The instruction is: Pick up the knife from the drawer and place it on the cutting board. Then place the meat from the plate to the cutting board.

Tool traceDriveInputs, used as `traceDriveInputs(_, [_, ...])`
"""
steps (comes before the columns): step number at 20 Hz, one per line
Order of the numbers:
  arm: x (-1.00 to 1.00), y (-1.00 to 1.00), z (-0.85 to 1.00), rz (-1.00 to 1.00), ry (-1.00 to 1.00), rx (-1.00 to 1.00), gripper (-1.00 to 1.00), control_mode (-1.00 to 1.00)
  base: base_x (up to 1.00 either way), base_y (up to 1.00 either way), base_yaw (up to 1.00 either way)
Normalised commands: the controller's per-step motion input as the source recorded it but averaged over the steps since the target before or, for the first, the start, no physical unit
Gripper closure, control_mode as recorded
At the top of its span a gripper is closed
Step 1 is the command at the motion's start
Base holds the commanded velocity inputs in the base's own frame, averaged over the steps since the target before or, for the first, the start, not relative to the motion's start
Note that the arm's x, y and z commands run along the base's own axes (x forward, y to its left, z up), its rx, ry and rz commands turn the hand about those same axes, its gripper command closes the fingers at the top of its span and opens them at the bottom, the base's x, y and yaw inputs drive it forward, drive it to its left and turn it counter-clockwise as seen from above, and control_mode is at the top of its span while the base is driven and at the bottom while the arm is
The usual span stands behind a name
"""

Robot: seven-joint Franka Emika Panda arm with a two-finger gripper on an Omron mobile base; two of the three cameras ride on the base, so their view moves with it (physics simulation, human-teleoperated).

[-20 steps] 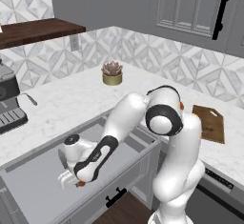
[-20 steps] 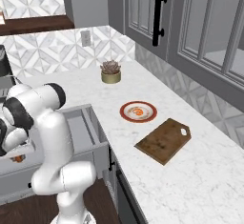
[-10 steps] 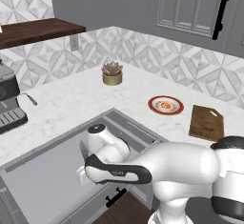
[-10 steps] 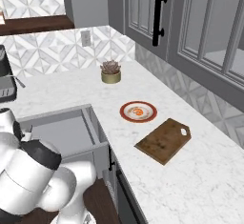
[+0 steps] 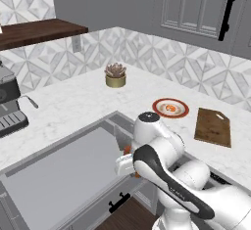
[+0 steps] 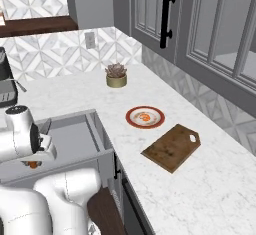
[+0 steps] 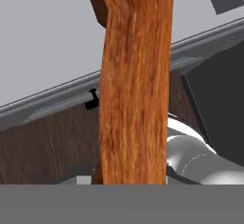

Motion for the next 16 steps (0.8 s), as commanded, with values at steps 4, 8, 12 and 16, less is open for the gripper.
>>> traceDriveInputs(4, [0.00,-0.99,1.00,-0.04,0.00,0.00,1.00,-1.00,0.00,0.00,0.00])
traceDriveInputs(8, [0.00,-0.98,0.84,-0.03,-0.03,0.00,1.00,-1.00,0.00,0.00,0.00])
traceDriveInputs(12, [-0.04,-0.97,0.49,-0.07,-0.13,0.04,1.00,-1.00,0.00,0.00,0.00])
traceDriveInputs(16, [-0.09,-1.00,0.19,-0.07,-0.07,0.08,1.00,-1.00,0.00,0.00,0.00])
